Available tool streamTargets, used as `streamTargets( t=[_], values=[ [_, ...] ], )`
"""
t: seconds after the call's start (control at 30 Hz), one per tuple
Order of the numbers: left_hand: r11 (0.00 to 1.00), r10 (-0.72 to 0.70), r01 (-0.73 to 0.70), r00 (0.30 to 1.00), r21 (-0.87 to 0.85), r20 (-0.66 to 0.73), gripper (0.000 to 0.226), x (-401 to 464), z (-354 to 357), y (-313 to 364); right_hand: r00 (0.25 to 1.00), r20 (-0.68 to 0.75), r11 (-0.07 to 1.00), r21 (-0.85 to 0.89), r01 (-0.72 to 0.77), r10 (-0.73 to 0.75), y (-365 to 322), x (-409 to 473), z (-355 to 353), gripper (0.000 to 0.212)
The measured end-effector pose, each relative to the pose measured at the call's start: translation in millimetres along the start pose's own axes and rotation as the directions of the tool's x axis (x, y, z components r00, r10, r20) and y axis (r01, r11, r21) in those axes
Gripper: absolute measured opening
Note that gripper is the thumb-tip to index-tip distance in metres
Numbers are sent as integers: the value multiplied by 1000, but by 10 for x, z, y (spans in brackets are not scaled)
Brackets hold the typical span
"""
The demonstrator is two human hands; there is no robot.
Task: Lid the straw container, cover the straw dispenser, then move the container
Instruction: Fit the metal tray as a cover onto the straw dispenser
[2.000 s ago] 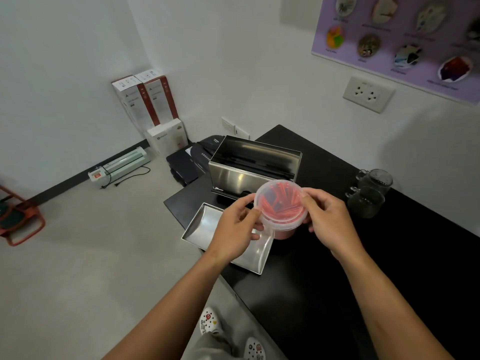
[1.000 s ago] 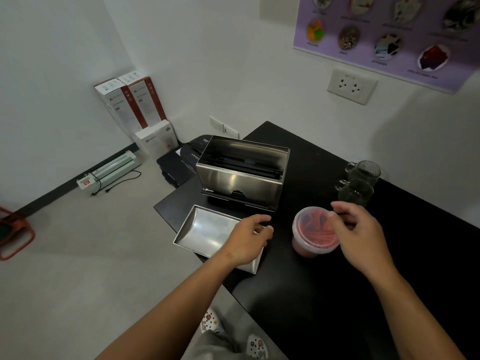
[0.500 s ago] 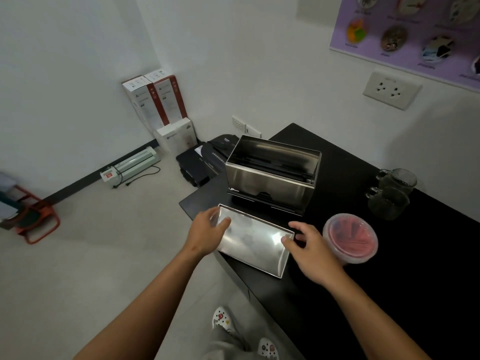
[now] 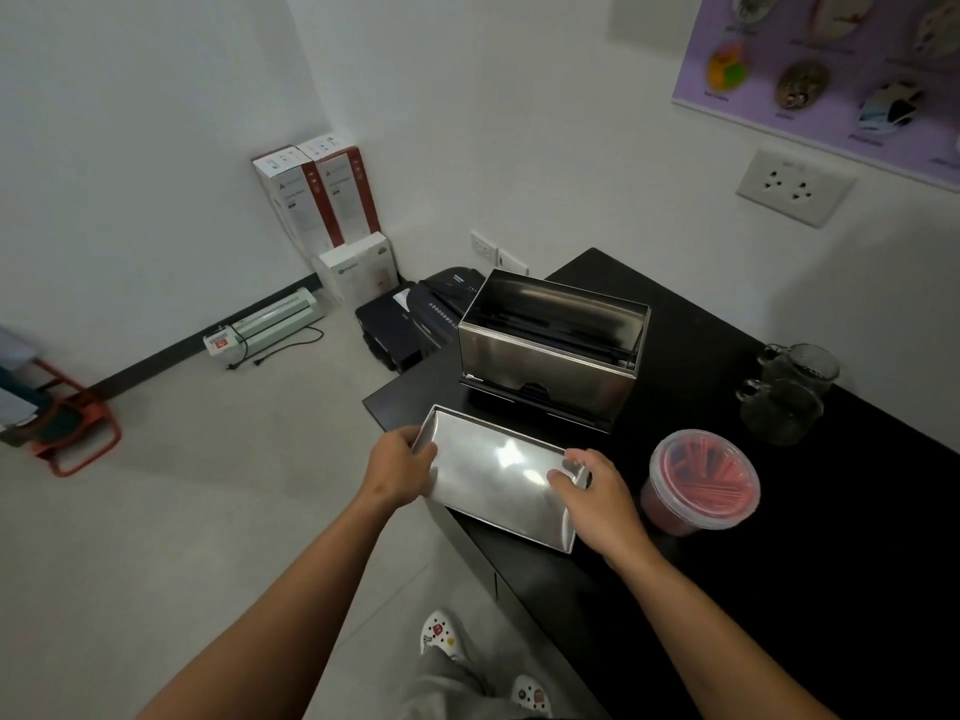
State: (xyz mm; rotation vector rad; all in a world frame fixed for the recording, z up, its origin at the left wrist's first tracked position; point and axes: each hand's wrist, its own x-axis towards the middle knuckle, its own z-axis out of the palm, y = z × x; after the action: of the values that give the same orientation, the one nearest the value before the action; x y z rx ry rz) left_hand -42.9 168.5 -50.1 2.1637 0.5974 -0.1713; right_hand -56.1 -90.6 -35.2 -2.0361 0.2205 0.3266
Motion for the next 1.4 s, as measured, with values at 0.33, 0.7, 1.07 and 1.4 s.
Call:
streamTargets(
  t=[0.33, 0.7, 1.07, 1.4],
  values=[
    [965, 162, -195, 969, -177, -188, 34, -231, -563, 540, 979, -1, 978, 44, 204, -204, -407, -237, -373, 43],
    [893, 71, -133, 985, -430, -156, 26, -436, -1004, 1035, 777, 136, 756, -182, 629, -614, -429, -439, -757, 50],
    [764, 163, -139, 986, -631, -21, 48, -416, -1102, 1188, 673, -134, 679, 5, 734, -727, -791, -176, -918, 26],
    [836, 411, -451, 892, -313, -186, 61, 45, -984, 1563, 809, -189, 703, 412, 580, -556, -1466, 378, -1071, 11]
  ],
)
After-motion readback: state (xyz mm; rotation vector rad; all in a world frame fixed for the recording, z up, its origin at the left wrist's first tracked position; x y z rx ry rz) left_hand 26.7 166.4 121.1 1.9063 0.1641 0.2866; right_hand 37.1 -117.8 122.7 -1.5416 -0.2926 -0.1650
